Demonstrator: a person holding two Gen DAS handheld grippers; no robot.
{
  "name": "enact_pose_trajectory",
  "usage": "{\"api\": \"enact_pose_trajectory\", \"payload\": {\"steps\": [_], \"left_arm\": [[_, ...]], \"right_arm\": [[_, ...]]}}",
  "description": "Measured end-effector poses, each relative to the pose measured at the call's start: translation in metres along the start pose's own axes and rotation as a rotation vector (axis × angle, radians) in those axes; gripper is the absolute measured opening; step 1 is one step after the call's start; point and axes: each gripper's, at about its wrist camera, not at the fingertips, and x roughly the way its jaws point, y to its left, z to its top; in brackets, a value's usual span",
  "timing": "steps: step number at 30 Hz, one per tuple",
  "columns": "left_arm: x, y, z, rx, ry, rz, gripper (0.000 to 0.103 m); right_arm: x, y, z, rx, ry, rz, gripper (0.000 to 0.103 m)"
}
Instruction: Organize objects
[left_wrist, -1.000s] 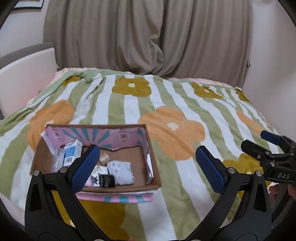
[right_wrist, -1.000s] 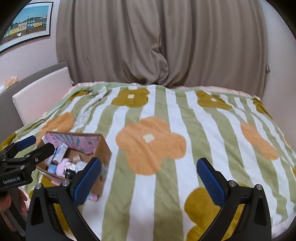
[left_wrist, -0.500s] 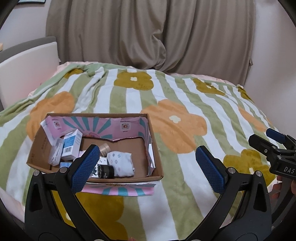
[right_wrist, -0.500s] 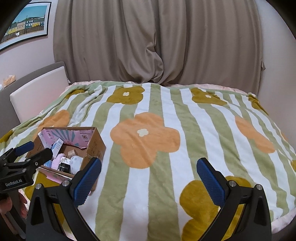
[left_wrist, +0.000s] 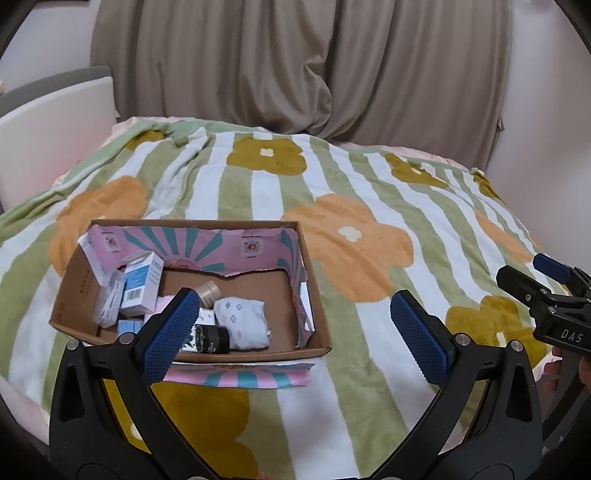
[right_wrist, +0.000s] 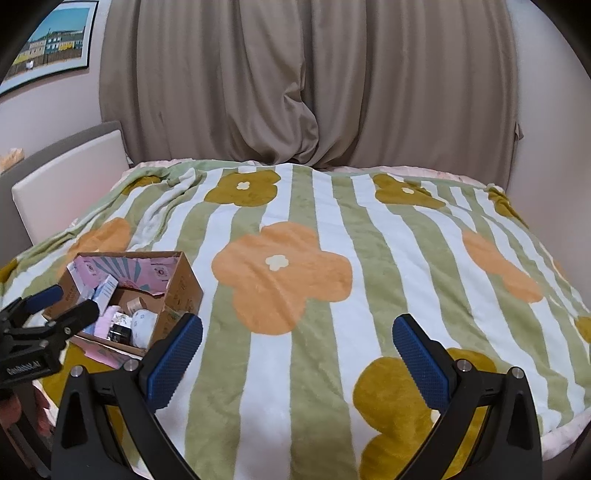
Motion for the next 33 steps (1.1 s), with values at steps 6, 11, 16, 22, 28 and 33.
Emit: {"api": "enact_pose_trajectory", "payload": {"steps": [6, 11, 16, 22, 28, 33], "left_arm": [[-0.005, 0.003, 0.0, -0.002, -0.009, 0.012, 0.103], [-0.009, 0.004, -0.001, -0.011, -0.01, 0.012, 0.103], [-0.015, 0.006, -0.002, -0.012, -0.015, 0.026, 0.103], [-0.016, 0.005, -0.003, -0.012, -0.011, 0.031, 0.103], [-0.019, 0.005, -0.004, -0.012, -0.015, 0.036, 0.103], [-0.022, 0.006, -0.003, -0.019, -0.017, 0.028, 0.103]], "right_arm": [[-0.002, 0.0, 0.001, 0.008, -0.005, 0.008, 0.103], [-0.004, 0.0, 0.002, 0.014, -0.008, 0.027, 0.103], [-0.004, 0.001, 0.003, 0.014, -0.005, 0.032, 0.103], [-0.008, 0.0, 0.004, 0.014, -0.015, 0.041, 0.103], [-0.012, 0.0, 0.003, 0.013, -0.021, 0.045, 0.103], [-0.013, 0.0, 0.003, 0.012, -0.021, 0.045, 0.103]]}}
